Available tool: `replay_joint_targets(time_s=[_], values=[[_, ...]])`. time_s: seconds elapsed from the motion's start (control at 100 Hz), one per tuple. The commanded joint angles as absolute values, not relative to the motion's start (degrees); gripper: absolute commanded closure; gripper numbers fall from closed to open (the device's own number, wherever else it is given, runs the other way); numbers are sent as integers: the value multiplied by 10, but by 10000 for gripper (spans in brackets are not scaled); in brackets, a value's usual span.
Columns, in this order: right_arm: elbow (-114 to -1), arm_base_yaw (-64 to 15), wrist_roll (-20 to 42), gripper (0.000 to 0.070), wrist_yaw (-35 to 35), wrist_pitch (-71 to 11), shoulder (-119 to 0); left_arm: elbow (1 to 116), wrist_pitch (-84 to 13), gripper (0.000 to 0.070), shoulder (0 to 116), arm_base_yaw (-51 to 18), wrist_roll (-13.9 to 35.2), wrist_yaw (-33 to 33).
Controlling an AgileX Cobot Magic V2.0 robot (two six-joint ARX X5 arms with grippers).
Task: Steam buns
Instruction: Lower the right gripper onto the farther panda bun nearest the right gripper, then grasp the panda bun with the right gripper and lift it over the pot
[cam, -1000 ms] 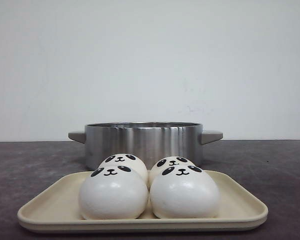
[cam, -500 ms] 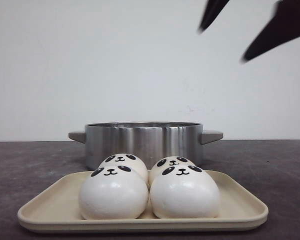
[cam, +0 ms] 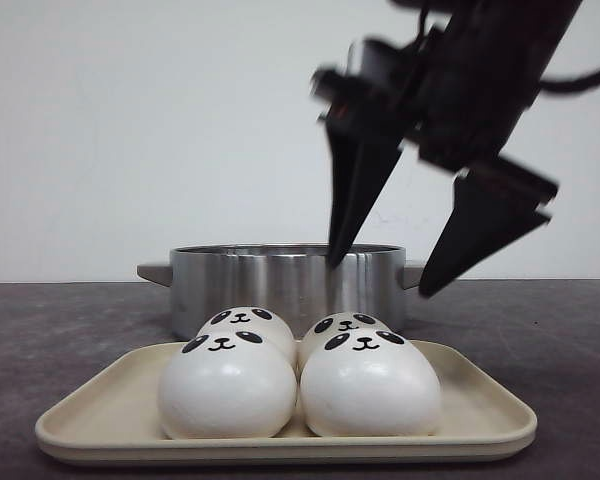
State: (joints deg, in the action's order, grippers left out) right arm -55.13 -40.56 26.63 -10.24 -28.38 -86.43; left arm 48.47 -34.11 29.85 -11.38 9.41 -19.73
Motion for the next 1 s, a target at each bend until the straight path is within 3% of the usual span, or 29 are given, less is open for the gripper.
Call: replay_joint_targets(time_s=[0.0, 0.37, 0.43, 0.53, 0.54, 0.99], values=[[-562, -412, 280, 210, -95, -269, -886, 492, -336, 33, 302, -118, 86, -200], [-563, -412, 292, 231, -71, -247, -960, 492, -336, 34, 307, -133, 86, -193], [-563, -412, 292, 346, -56, -252, -960, 492, -336, 34, 309, -135, 86, -193], [-563, -418, 292, 693, -29, -251, -956, 492, -339, 35, 309, -135, 86, -193], [-563, -419, 291, 700, -26, -252, -955, 492, -339, 35, 309, -135, 86, -193], [-651, -491, 258, 695, -25, -301, -814, 492, -339, 40, 309, -135, 86, -193]])
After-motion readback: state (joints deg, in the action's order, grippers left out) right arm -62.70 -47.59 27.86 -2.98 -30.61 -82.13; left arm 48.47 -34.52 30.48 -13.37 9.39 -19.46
